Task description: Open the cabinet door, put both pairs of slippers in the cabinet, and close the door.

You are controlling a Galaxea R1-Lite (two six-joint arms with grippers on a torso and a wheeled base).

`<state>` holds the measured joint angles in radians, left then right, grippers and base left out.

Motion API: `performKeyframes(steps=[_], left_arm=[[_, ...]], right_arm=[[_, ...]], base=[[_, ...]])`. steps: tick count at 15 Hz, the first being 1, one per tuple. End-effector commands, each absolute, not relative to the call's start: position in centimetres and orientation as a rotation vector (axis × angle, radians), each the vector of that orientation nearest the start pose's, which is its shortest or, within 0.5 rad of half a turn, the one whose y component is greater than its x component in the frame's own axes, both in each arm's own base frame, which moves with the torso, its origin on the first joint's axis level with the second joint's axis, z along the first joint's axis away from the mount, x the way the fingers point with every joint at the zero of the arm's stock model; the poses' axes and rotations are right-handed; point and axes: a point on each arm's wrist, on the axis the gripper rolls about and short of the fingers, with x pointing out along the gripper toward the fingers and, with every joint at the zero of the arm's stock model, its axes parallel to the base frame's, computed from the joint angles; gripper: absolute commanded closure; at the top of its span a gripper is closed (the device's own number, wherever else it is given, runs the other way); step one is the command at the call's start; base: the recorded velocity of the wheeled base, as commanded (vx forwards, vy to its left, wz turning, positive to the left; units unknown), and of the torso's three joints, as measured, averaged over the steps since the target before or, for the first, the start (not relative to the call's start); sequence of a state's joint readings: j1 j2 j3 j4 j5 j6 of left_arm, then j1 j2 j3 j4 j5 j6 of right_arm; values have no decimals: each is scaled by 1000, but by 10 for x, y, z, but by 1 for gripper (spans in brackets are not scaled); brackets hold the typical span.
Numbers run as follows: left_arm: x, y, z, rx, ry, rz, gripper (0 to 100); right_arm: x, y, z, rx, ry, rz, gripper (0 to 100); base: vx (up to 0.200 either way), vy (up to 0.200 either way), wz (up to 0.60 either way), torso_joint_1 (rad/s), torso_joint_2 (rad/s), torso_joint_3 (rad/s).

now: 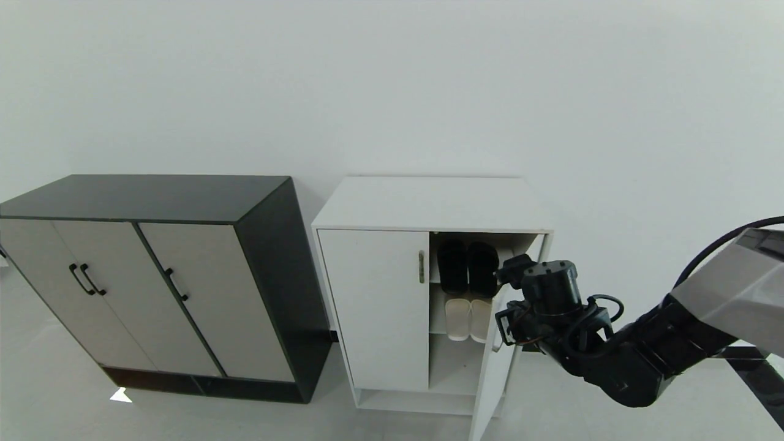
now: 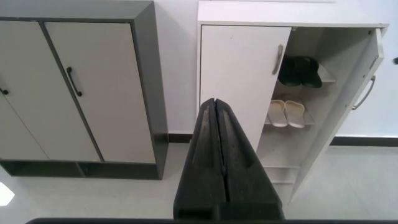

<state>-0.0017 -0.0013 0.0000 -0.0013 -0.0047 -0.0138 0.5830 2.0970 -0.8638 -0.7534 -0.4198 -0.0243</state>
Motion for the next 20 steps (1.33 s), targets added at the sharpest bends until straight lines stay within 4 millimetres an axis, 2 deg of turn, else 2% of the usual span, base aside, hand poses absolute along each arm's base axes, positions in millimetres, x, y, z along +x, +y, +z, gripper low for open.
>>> performKeyframes(steps=[1, 5, 8, 10, 13, 18, 20], left_arm=[[-23, 0, 76, -14, -1, -6, 100], [-23, 0, 76, -15, -1, -5, 100], [-23, 0, 76, -17, -1, -5, 100], [-23, 0, 76, -15, -1, -5, 100], [-23, 0, 76, -15, -2, -3, 100], [-23, 0, 76, -15, -2, -3, 100], [-23, 0, 76, -15, -2, -3, 100]], right_arm=[[328, 205, 50, -222, 416, 158, 100], [338, 213, 52, -121, 301, 203, 100], [328, 209, 53, -77, 240, 336, 100], [320, 190, 48, -32, 170, 544, 100], [321, 160, 40, -33, 186, 645, 100], [323, 156, 28, -64, 215, 663, 100], [323, 156, 27, -65, 213, 663, 100]], base=[[0, 0, 0, 0, 0, 0], [0, 0, 0, 0, 0, 0], [0, 0, 0, 0, 0, 0], [0, 0, 0, 0, 0, 0], [133, 0, 0, -2, 3, 0], [200, 0, 0, 3, 3, -1], [0, 0, 0, 0, 0, 0]])
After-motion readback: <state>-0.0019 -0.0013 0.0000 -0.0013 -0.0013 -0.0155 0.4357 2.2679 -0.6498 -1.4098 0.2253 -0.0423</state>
